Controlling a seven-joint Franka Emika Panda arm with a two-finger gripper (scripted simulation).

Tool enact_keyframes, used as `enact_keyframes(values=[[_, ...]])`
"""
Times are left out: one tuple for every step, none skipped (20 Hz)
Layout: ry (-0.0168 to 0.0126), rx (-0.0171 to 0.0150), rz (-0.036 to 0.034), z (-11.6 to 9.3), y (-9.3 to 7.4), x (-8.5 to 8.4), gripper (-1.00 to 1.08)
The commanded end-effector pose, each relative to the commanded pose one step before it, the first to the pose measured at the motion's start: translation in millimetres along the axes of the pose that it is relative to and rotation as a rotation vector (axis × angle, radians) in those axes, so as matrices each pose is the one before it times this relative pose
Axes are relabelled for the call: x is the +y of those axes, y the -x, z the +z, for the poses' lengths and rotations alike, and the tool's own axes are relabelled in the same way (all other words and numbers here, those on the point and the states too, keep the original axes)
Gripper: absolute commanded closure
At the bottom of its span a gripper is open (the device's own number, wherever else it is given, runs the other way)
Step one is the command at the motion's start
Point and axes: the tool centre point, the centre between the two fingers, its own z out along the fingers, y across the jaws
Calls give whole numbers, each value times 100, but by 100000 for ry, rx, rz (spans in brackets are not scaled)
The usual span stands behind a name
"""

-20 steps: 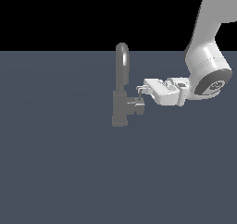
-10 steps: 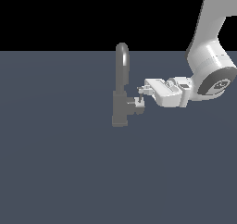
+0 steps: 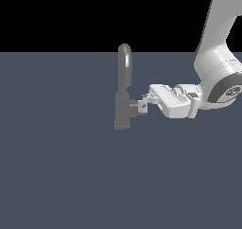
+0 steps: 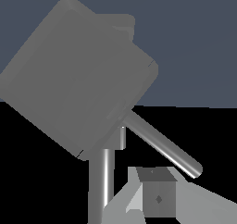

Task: Turn on the faucet by rotating a designated handle.

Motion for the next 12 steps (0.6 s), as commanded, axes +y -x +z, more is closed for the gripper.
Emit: enact_keyframes(values=[[-1, -13, -12, -2, -1, 5, 108], [13, -79, 343, -1, -697, 298, 108], [13, -78, 343, -1, -696, 297, 108], [13, -78, 340, -1, -693, 296, 108], [12, -77, 336, -1, -689, 294, 108], [12, -77, 340, -1, -689, 292, 108], [11, -76, 337, -2, -685, 290, 108], [10, -74, 330, -2, -679, 288, 108], [10, -75, 333, -3, -678, 285, 108], [9, -73, 330, -4, -673, 282, 108], [7, -72, 327, -5, -668, 277, 108], [0, 0, 0, 0, 0, 0, 108]])
